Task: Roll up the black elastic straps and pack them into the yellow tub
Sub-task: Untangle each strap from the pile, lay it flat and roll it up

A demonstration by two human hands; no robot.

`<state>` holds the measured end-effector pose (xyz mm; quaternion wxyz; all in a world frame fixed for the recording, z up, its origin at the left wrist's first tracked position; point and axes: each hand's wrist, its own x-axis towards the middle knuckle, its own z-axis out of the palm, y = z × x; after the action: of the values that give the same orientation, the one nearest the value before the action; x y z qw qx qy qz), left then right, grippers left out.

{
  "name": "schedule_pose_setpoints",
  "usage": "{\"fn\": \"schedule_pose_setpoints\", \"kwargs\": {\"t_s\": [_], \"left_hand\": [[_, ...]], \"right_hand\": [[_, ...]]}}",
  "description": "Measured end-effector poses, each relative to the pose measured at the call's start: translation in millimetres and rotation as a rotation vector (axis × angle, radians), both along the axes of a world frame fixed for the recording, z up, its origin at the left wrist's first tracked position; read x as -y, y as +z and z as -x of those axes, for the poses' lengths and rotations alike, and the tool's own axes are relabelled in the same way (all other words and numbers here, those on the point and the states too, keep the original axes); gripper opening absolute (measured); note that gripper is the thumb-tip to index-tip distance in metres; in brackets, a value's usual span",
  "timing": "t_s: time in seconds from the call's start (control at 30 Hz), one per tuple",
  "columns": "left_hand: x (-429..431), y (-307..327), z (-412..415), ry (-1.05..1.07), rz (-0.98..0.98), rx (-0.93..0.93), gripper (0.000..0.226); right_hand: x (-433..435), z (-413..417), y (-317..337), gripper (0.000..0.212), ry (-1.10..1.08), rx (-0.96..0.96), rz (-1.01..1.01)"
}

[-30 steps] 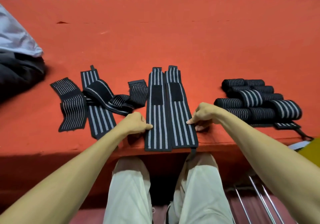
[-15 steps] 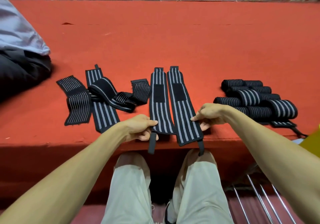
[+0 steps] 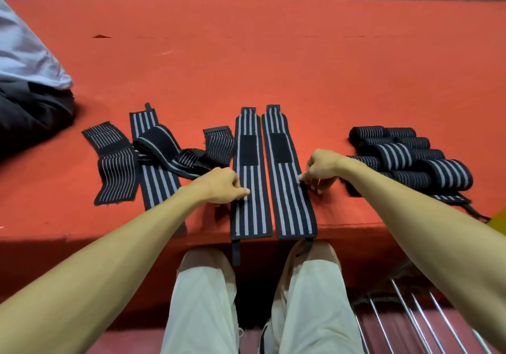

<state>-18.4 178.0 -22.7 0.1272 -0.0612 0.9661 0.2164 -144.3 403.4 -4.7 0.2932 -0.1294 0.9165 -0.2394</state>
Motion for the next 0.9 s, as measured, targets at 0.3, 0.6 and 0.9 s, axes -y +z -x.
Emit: {"fn": "schedule_pose_setpoints", "kwargs": {"t_s": [0.3, 0.6, 0.9], "left_hand": [[1, 2, 120, 0.224, -0.492, -0.237, 0.010], [24, -47, 216, 0.363, -0.575, -0.395, 0.017], [26, -66, 223, 0.362, -0.602, -0.562, 0.015]], "right_hand": [[49, 101, 1, 0.022, -0.052, -0.153, 0.253], [99, 211, -64, 0.020, -0.284, -0.388, 0.322], [132, 239, -81, 0.030, -0.538, -0.409, 0.348]]}}
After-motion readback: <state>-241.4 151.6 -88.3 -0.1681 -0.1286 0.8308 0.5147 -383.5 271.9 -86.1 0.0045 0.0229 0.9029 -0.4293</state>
